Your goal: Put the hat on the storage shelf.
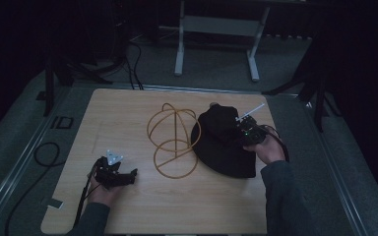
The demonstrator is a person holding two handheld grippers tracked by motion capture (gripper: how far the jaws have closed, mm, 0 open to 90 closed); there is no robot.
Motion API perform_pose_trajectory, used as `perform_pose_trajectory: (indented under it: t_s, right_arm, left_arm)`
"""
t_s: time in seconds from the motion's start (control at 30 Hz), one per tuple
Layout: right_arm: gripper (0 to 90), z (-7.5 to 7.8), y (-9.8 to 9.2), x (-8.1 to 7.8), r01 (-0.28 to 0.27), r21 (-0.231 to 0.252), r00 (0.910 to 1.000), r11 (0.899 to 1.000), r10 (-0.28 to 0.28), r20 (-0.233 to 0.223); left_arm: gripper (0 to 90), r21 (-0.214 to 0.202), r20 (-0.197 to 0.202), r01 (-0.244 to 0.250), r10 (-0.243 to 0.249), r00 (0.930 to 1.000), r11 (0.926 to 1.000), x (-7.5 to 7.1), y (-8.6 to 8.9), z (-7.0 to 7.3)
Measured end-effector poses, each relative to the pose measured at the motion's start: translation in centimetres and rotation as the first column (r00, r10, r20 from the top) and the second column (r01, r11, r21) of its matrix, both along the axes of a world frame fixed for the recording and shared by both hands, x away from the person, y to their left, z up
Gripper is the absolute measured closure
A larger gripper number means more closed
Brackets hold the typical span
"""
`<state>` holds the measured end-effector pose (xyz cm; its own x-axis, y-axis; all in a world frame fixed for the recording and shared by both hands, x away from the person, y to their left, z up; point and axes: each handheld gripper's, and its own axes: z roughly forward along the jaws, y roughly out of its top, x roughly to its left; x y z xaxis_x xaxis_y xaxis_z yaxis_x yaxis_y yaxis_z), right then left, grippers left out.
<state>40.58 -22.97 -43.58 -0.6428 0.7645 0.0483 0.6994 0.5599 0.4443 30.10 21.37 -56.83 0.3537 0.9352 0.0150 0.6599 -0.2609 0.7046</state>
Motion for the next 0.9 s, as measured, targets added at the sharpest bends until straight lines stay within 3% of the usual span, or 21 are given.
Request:
perform_pose_trajectory:
  t_s: [0.9]
  right_arm:
    - [87.7,2.8,0.2,-0.9,-0.003,0.048,0.9978,0.999,0.000,0.066]
  left_arm:
    - [9.4,-0.002,0.001,-0.001,0.001,1.0000,1.0000,0.0,0.0,0.0]
